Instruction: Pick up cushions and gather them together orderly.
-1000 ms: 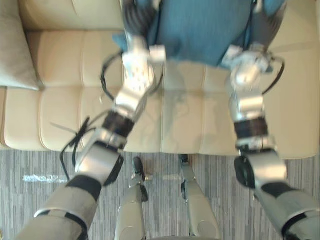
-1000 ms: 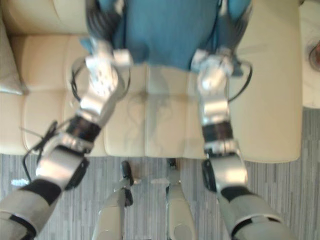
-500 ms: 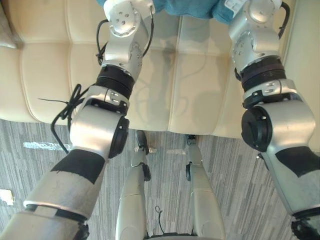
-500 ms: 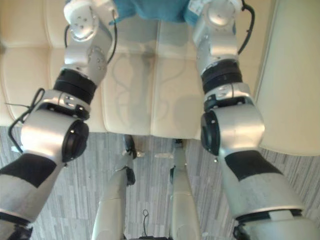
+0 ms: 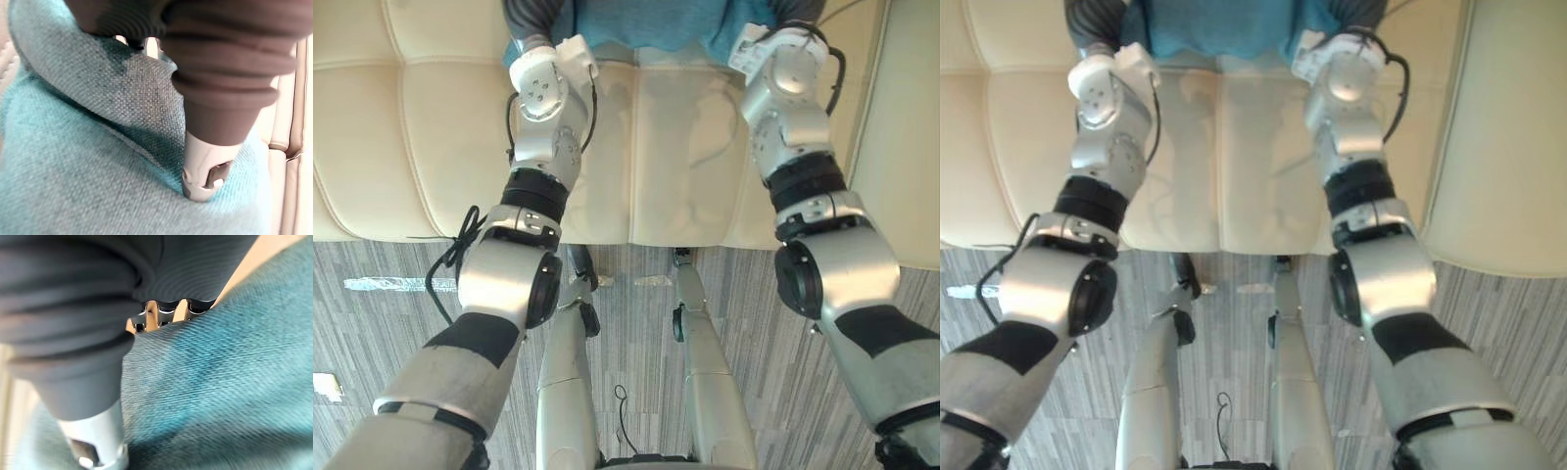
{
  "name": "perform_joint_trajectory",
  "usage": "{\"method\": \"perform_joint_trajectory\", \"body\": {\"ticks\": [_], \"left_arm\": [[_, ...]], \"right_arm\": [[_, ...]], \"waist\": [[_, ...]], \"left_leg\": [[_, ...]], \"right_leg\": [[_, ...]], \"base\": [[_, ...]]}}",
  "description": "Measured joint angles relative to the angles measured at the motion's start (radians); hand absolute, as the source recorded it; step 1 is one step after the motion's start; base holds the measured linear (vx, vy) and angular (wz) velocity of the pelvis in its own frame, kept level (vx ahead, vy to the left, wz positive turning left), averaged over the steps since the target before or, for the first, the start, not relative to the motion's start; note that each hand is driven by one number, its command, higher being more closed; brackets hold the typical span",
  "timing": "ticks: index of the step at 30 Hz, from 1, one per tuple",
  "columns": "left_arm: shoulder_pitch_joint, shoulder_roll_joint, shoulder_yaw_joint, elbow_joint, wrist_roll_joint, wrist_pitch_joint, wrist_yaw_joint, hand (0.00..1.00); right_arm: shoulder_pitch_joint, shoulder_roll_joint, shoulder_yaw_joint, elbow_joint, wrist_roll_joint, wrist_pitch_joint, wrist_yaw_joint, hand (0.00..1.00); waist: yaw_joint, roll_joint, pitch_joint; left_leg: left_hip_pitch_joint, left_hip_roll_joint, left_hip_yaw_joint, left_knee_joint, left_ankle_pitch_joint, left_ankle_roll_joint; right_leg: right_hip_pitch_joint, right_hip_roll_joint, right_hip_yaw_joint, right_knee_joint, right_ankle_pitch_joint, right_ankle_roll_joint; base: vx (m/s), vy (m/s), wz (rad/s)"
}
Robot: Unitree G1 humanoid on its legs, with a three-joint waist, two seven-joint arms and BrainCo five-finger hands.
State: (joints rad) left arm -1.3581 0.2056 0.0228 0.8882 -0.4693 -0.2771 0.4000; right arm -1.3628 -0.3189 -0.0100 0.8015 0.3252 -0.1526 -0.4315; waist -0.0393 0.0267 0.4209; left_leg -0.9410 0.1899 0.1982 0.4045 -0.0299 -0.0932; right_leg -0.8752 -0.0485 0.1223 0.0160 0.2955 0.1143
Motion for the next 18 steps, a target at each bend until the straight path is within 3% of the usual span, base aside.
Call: {"method": "perform_joint_trajectory", "body": {"ticks": [3,6,10,12,14,18], "left_arm": [[0.094,0.044,-0.012,-0.101,-0.006,0.0,-0.017,0.0],[0.249,0.104,-0.022,-0.197,-0.016,-0.005,-0.071,0.0],[0.452,0.154,-0.022,-0.343,-0.026,-0.041,-0.105,0.0],[0.58,0.135,-0.023,-0.413,-0.024,-0.043,-0.122,0.0],[0.769,0.074,-0.053,-0.49,-0.016,-0.043,-0.137,0.0],[1.029,-0.031,-0.11,-0.511,0.031,-0.04,-0.182,0.0]], "right_arm": [[0.144,-0.078,-0.042,-0.19,-0.001,-0.023,0.009,0.0],[0.379,-0.148,-0.133,-0.393,0.0,-0.072,0.039,0.0],[0.65,-0.151,-0.181,-0.634,-0.001,-0.115,0.082,0.0],[0.809,-0.115,-0.185,-0.735,-0.002,-0.129,0.107,0.0],[1.01,-0.013,-0.179,-0.816,-0.012,-0.145,0.136,0.0],[1.247,0.125,-0.114,-0.815,-0.034,-0.149,0.189,0.0]], "waist": [[0.0,-0.007,0.004],[0.0,-0.01,0.005],[0.005,-0.015,0.003],[0.011,-0.017,0.003],[0.018,-0.02,0.001],[0.029,-0.047,-0.019]], "left_leg": [[0.038,0.0,0.001,-0.005,0.0,0.0],[0.118,-0.007,-0.014,-0.022,-0.004,0.003],[0.194,-0.003,-0.016,-0.048,-0.007,0.004],[0.245,-0.005,-0.017,-0.056,-0.004,-0.003],[0.32,-0.008,-0.017,-0.061,-0.012,-0.004],[0.408,-0.009,-0.017,-0.053,-0.044,-0.008]], "right_leg": [[0.022,0.0,-0.008,0.033,-0.01,0.002],[0.09,-0.005,-0.034,0.084,-0.083,-0.026],[0.138,-0.005,-0.059,0.141,-0.139,-0.039],[0.173,-0.007,-0.066,0.171,-0.164,-0.041],[0.231,-0.012,-0.08,0.217,-0.211,-0.043],[0.293,-0.018,-0.092,0.288,-0.281,-0.049]], "base": [[-0.01,-0.003,0.04],[-0.01,-0.029,0.21],[0.02,-0.062,0.18],[0.06,-0.059,0.12],[0.1,-0.058,0.16],[0.08,-0.046,0.11]]}}
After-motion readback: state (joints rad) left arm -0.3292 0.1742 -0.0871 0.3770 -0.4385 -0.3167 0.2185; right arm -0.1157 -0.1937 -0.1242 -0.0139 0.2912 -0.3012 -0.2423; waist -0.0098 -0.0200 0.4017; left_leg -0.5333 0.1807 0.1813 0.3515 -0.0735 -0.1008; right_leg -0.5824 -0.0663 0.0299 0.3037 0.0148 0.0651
